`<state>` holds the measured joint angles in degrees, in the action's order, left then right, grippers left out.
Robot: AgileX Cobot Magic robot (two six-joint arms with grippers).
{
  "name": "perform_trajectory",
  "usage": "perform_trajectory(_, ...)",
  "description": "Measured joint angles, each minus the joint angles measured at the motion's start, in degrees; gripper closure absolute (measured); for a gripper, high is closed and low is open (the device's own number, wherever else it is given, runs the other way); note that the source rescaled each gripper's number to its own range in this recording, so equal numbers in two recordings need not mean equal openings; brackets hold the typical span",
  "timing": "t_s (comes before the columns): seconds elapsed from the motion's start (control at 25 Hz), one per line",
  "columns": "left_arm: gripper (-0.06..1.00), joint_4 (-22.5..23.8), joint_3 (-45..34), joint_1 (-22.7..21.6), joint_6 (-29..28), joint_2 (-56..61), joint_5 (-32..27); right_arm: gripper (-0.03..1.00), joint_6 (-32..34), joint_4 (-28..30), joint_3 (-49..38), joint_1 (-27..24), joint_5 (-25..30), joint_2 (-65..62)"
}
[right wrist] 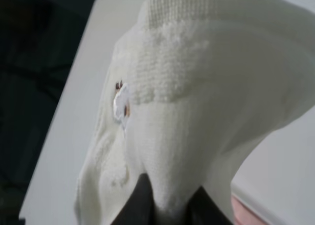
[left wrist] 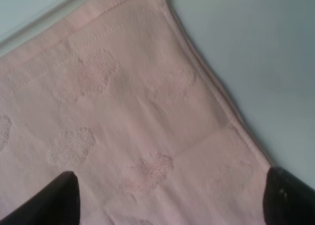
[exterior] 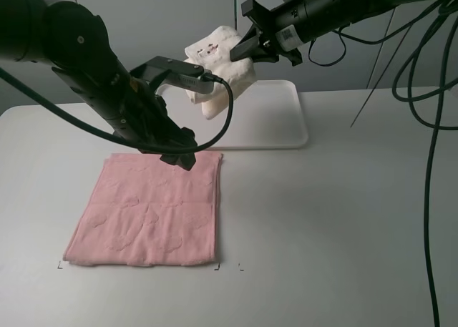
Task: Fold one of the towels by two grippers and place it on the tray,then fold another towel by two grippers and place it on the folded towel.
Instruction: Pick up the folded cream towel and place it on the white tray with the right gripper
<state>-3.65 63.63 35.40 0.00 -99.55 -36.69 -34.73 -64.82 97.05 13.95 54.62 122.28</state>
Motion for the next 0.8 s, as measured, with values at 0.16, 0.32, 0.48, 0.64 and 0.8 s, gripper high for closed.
perform_trajectory(0.16, -0.01, 0.0, 0.0, 0.0, 0.0, 0.0, 0.1, 0.90, 5.3, -2.2, 13.1, 0.7, 2.9, 7.9)
perform_trajectory(0.32, -0.01, 0.0, 0.0, 0.0, 0.0, 0.0, 0.3, 0.90, 6.9, -4.1, 20.4, 0.9, 3.2, 15.3)
perform_trajectory(0.48, -0.01, 0.0, 0.0, 0.0, 0.0, 0.0, 0.3, 0.90, 7.3, -4.5, 22.5, 0.9, 1.8, 21.1)
perform_trajectory(0.64, -0.01, 0.0, 0.0, 0.0, 0.4, 0.0, 0.3, 0.90, 7.5, -1.1, 22.6, 0.9, -1.3, 25.2)
perform_trajectory(0.8, -0.01, 0.0, 0.0, 0.0, 0.4, 0.0, 0.3, 0.90, 8.8, 7.6, 22.6, 0.9, -4.7, 26.0)
